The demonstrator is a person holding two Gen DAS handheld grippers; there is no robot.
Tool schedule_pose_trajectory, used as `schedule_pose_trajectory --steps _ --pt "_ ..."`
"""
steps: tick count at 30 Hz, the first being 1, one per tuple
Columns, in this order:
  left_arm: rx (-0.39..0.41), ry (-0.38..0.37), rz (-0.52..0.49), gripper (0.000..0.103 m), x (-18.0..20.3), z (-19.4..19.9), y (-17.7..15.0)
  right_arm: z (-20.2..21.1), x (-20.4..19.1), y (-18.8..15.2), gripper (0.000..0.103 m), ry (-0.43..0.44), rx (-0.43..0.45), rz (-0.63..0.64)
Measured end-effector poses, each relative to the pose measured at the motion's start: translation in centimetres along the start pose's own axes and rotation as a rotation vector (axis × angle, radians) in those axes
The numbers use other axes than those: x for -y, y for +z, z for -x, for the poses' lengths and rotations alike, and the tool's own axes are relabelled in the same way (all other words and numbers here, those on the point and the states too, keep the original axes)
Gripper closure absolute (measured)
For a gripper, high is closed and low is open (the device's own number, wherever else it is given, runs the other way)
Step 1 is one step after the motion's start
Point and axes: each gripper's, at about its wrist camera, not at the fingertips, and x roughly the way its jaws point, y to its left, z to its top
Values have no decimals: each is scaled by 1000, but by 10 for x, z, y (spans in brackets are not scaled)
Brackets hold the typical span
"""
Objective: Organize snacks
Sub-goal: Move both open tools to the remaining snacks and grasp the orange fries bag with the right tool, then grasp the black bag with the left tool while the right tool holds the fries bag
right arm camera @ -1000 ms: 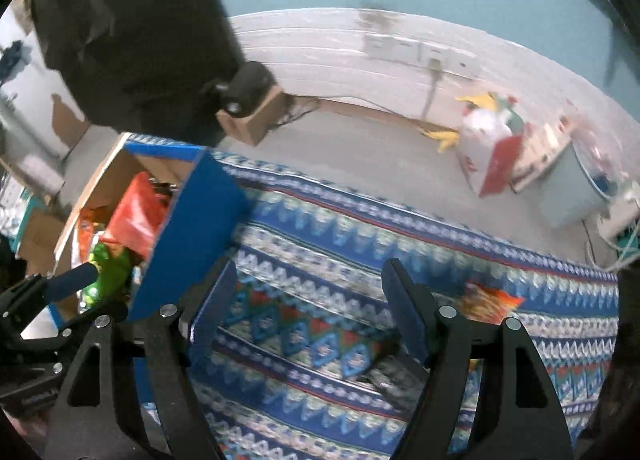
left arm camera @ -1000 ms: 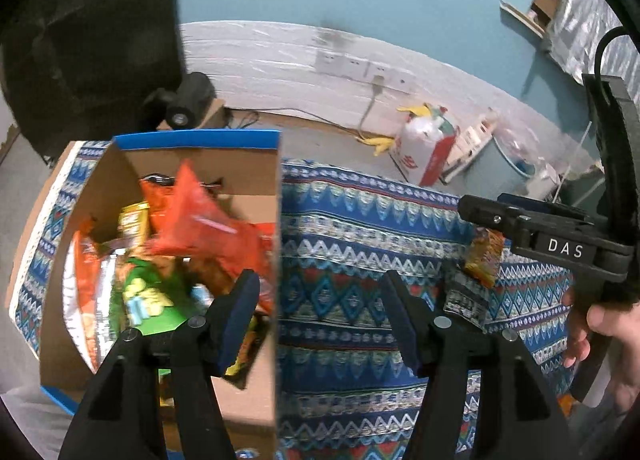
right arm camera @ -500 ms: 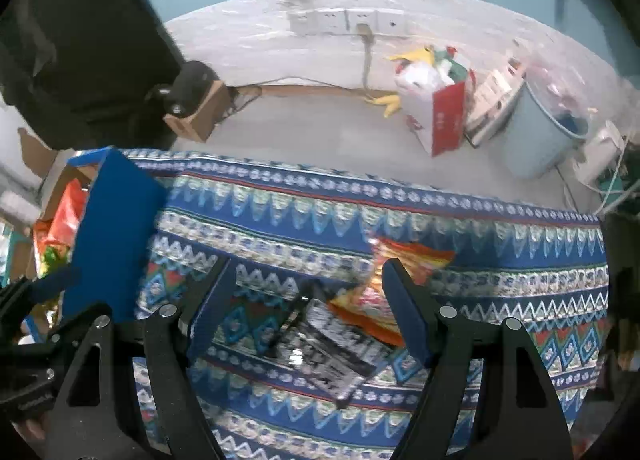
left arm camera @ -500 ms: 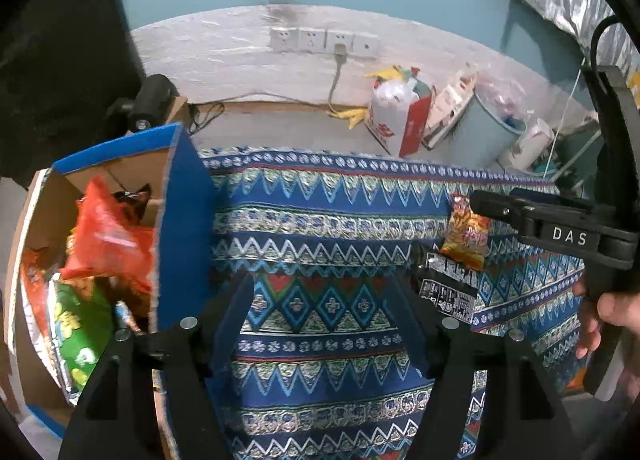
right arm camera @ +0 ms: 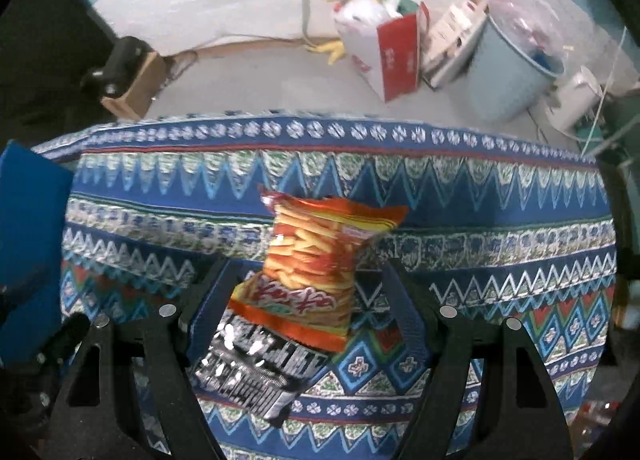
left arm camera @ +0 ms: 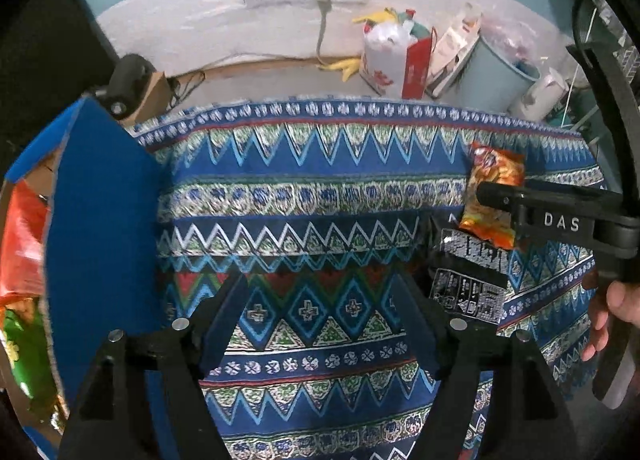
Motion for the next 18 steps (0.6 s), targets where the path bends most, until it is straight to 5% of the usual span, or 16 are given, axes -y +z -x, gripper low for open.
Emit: schedule_pose_trajectory --steps 8,12,18 --pt "-39 -4 -21 27 3 -14 -10 -24 -10 0 29 -62 -39 89" --pt "-43 -10 -17 27 3 -14 -12 -31 -16 -4 56 -80 -66 137" --pt "-61 -14 -1 27 0 -15 -16 -21 -8 -11 60 -99 -75 217"
